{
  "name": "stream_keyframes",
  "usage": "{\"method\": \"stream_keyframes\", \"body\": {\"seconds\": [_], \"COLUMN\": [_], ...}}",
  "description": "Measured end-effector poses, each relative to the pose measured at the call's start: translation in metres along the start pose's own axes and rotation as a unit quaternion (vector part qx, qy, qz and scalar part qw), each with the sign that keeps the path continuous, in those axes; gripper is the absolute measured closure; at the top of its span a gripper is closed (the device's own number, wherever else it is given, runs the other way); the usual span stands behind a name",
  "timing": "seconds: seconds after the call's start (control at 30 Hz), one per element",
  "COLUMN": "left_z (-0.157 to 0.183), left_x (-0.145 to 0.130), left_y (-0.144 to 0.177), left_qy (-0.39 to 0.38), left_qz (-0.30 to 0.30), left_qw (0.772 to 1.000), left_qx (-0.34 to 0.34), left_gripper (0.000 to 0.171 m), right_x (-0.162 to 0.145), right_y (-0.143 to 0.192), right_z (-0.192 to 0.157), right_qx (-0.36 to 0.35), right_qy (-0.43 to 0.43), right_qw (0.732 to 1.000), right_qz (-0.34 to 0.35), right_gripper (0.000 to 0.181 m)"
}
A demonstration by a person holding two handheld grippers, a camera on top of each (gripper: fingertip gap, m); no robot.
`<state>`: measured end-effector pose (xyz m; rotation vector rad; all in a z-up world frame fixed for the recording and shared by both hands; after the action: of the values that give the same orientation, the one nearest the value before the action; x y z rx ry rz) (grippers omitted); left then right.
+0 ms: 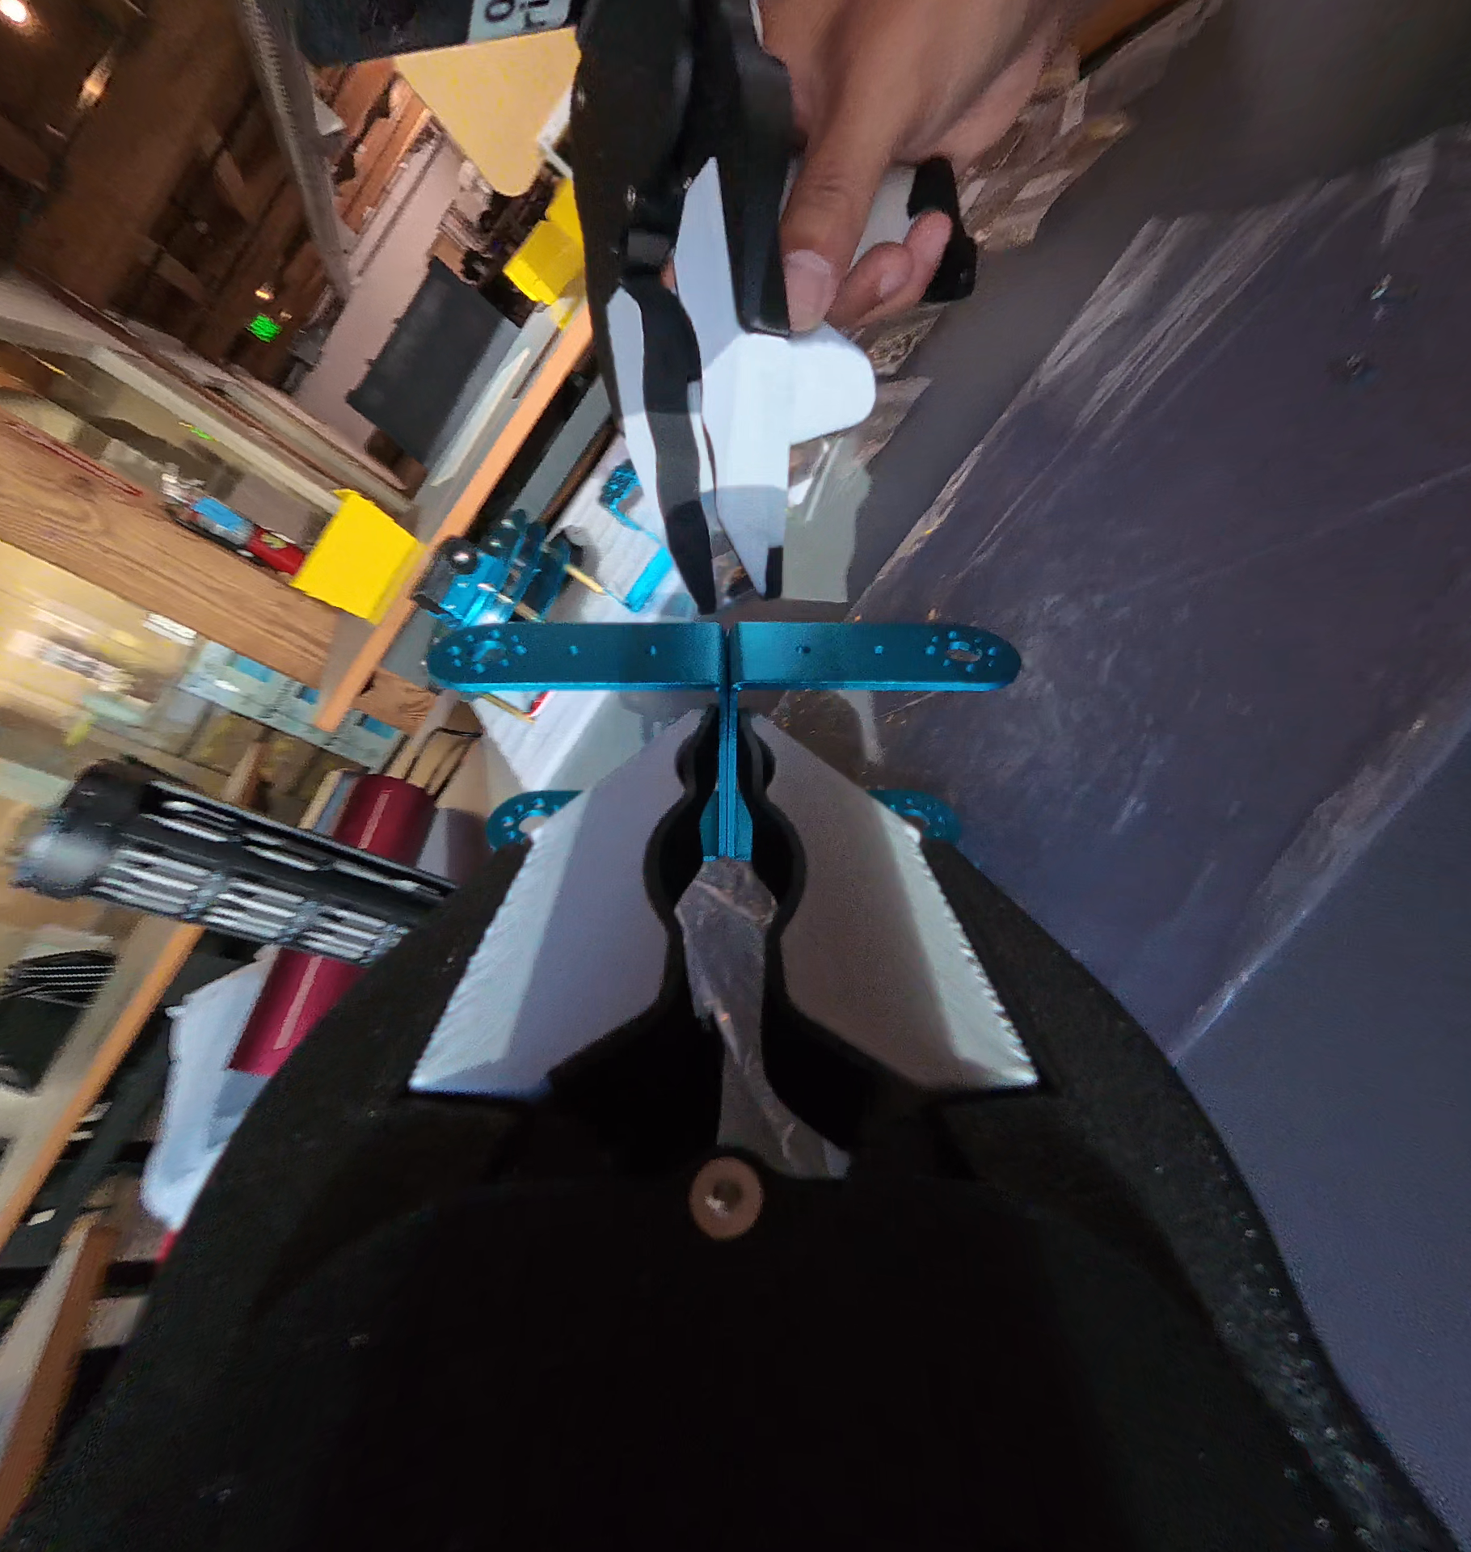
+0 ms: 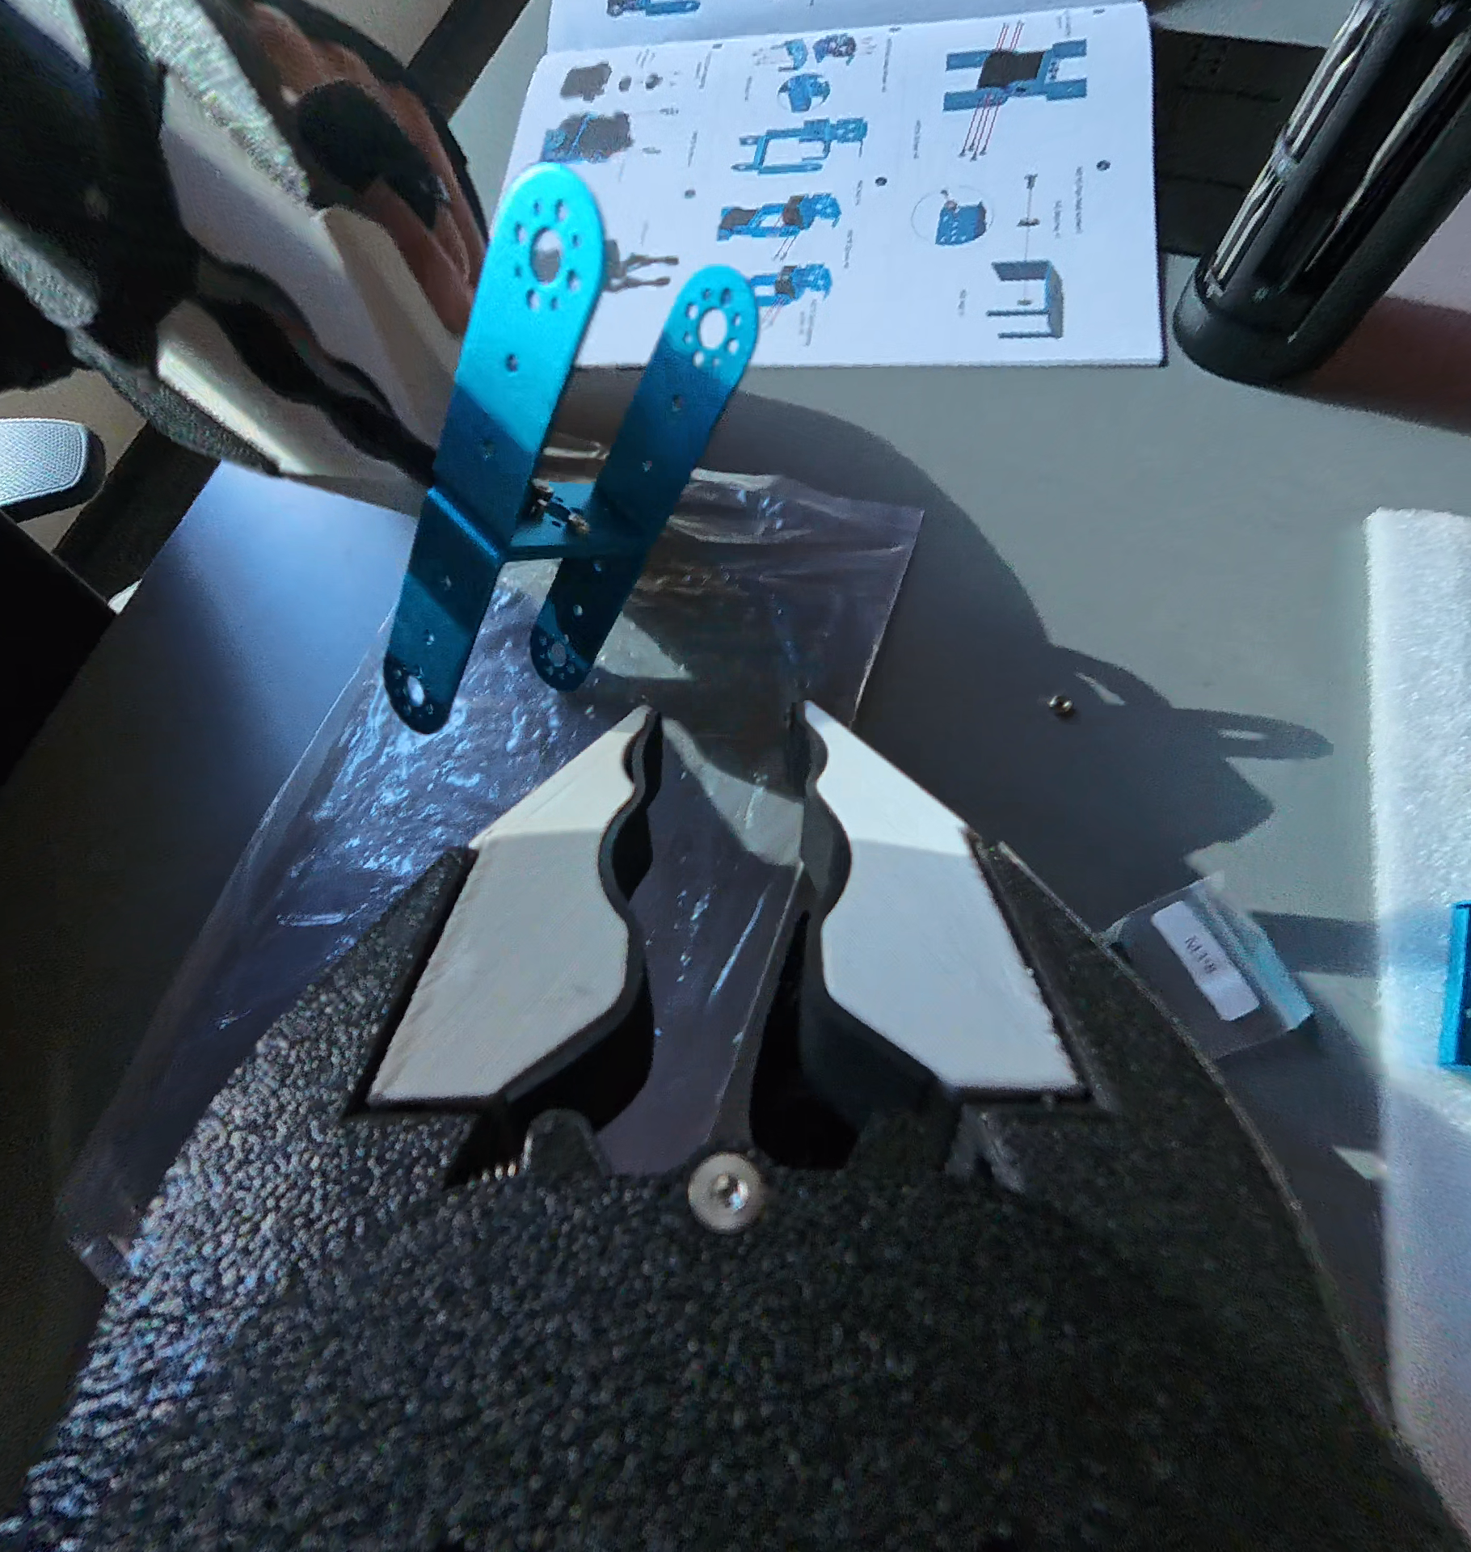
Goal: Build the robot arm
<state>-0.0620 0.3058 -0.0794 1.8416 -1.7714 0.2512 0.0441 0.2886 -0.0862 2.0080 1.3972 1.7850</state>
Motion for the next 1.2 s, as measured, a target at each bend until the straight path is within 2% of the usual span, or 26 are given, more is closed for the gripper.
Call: {"method": "stream_keyframes", "body": {"seconds": [0.2, 0.4, 0.53, 0.83, 1.2], "left_z": [0.007, 0.013, 0.014, 0.022, 0.023], "left_x": [0.005, 0.007, 0.005, 0.008, 0.008], "left_y": [0.007, 0.009, 0.010, 0.010, 0.010], "left_qy": [-0.106, -0.167, -0.195, -0.252, -0.268], "left_qz": [-0.022, -0.032, -0.037, -0.043, -0.047], "left_qw": [0.993, 0.982, 0.975, 0.960, 0.954], "left_qx": [0.052, 0.078, 0.095, 0.113, 0.123], "left_gripper": [0.169, 0.169, 0.170, 0.169, 0.170], "right_x": [0.020, 0.024, 0.017, 0.021, 0.015], "right_y": [-0.003, -0.013, -0.023, -0.035, -0.031], "right_z": [0.016, 0.060, 0.082, 0.099, 0.105], "right_qx": [-0.019, -0.113, -0.121, -0.117, -0.086], "right_qy": [0.001, -0.010, -0.039, -0.037, 0.023], "right_qw": [1.000, 0.993, 0.988, 0.983, 0.971], "right_qz": [0.011, -0.033, -0.093, -0.136, -0.223], "right_gripper": [0.155, 0.156, 0.146, 0.147, 0.150]}}
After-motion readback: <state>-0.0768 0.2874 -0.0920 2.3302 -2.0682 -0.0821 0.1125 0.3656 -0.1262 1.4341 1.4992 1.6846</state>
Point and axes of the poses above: each gripper's, where its closed fingertips meet, y back along the fingers, x out of its top, z = x × y across the jaws, the point moved 3 cm from there along y, back along the fingers, and after that the axes turned 14 degrees about -y, right-handed, at the moved point
